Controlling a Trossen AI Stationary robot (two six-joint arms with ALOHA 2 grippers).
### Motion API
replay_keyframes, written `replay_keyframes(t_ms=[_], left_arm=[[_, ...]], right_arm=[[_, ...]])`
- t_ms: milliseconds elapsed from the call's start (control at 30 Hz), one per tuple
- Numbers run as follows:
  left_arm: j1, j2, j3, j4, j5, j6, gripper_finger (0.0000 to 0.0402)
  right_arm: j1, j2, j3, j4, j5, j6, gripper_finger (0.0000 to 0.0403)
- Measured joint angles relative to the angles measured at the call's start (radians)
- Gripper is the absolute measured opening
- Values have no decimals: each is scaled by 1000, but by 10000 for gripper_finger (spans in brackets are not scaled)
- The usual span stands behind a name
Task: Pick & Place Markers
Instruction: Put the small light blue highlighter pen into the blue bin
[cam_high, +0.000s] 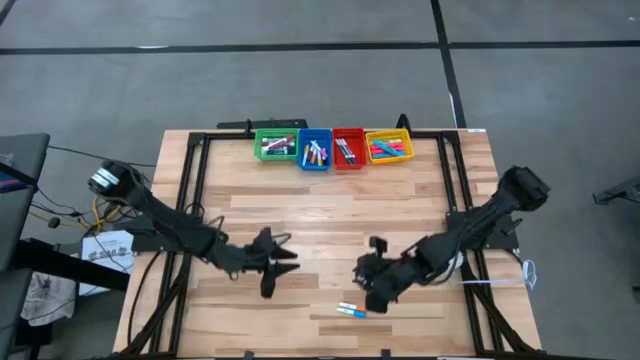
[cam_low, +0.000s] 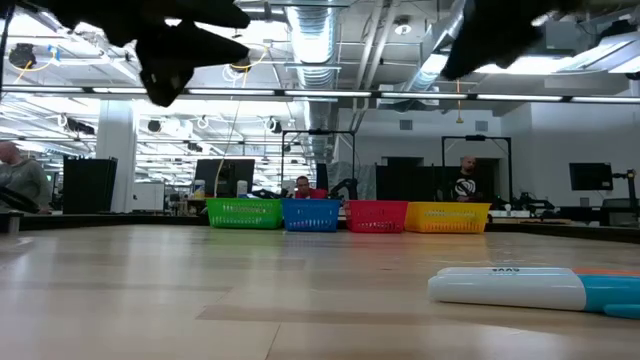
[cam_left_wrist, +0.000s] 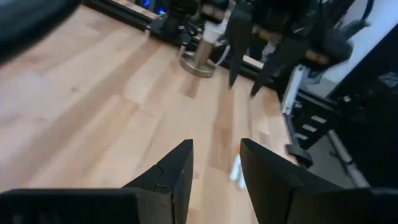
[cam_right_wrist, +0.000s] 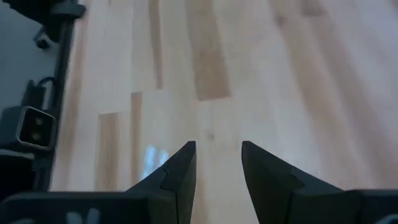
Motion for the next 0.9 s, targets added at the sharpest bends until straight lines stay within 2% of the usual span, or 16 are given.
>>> replay_keyframes(t_ms=[200, 367, 633, 900], left_arm=[[-55, 149, 6, 157, -19, -70, 131], [-69, 218, 24, 163, -20, -114, 131], [-73, 242, 27, 174, -21, -132, 131], [-73, 236, 27, 178, -20, -134, 131]], right_arm=[[47, 165, 9, 104, 1, 70, 118], [74, 255, 32, 128, -47, 78, 118], [97, 381, 74, 127, -104, 79, 118], [92, 415, 85, 115, -95, 93, 118]])
